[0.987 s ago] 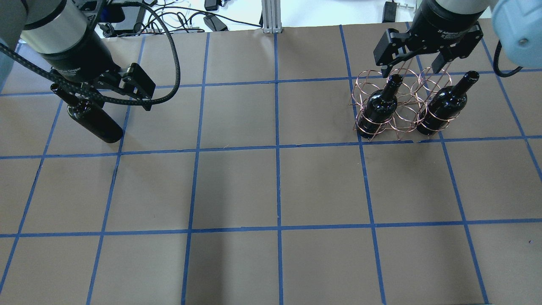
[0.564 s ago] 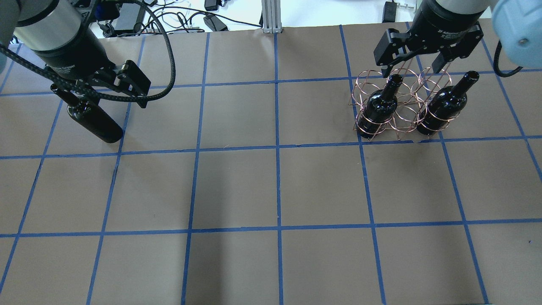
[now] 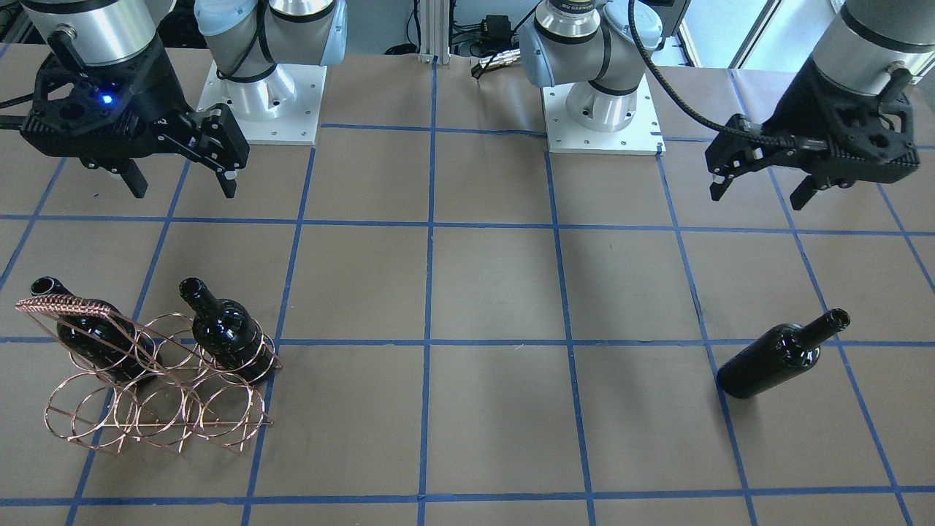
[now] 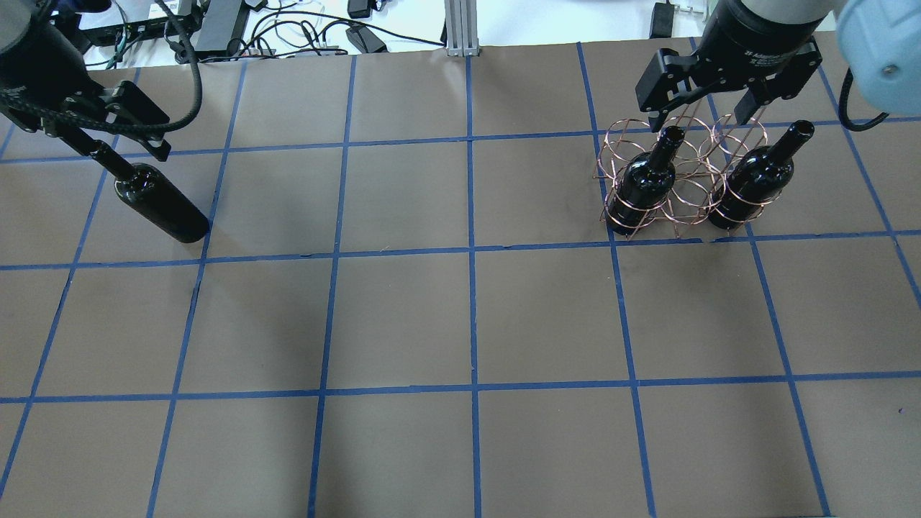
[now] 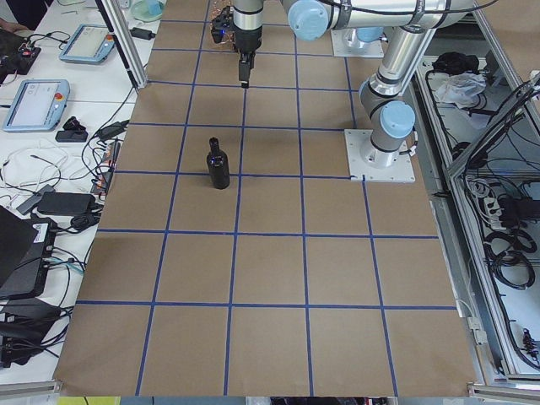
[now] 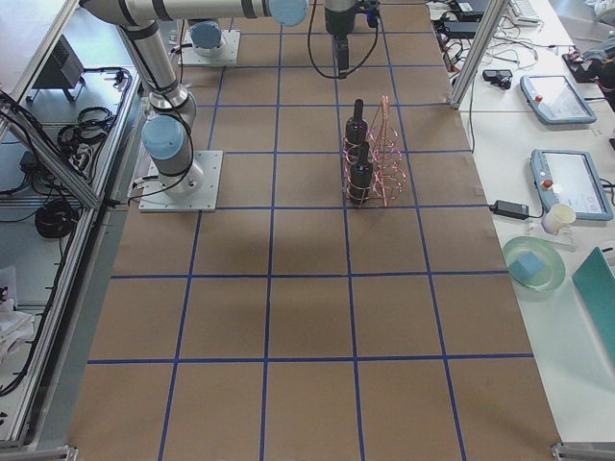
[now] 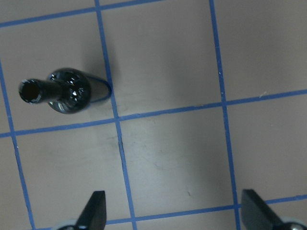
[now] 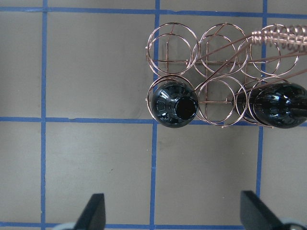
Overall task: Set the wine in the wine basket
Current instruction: 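Close the left gripper around the bottle neck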
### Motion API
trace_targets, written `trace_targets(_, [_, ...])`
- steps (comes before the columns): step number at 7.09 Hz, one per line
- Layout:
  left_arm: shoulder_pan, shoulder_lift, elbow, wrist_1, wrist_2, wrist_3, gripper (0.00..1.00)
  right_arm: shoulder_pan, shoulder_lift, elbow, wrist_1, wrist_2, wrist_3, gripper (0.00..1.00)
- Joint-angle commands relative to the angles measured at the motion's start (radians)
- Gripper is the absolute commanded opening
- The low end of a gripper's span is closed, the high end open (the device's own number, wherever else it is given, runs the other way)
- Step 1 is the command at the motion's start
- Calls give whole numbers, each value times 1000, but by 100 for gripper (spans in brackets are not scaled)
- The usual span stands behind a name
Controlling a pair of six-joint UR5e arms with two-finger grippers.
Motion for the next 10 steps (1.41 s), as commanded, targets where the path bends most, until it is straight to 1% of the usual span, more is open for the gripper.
trace_targets(1, [69,-79,49,61,-42,43,100,0,0,0,-1,0,0,100])
trace_targets(3, [126,-162,79,102,-72,80,100,0,0,0,1,-2,0,100])
trace_targets(4, [152,-206,79,133,-113,103,100,0,-2,0,-1,-2,3,100])
trace_targets(6, [183,-288,79,228,-112,170,100,3,-2,0,-6,2,5,100])
trace_targets(8, [188,-311,66,229,-116,166,100,5,-2,0,-9,3,5,100])
trace_targets(10, [188,-322,47,229,-106,152,94,5,-2,0,-7,2,5,100])
